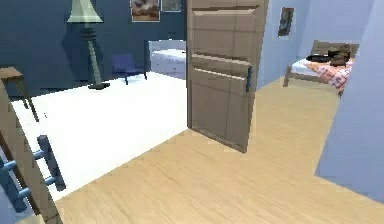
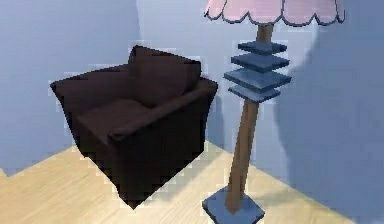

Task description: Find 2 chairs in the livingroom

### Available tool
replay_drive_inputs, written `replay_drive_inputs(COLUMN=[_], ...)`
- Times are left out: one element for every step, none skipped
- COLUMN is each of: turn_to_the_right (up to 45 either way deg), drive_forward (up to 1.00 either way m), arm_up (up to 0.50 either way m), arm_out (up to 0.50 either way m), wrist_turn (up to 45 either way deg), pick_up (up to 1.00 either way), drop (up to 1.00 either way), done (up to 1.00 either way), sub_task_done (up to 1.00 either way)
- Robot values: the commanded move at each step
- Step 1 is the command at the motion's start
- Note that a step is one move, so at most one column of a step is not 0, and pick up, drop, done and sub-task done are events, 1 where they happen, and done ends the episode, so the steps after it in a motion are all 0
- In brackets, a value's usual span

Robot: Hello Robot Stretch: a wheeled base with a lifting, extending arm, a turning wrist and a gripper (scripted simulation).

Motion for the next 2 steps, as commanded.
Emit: replay_drive_inputs(turn_to_the_right=[3.0, 0.0], drive_forward=[0.0, 0.35], arm_up=[0.0, 0.0], arm_out=[0.0, 0.0], wrist_turn=[0.0, 0.0], pick_up=[0.0, 0.0], drop=[0.0, 0.0], done=[0.0, 0.0], sub_task_done=[0.0, 0.0])
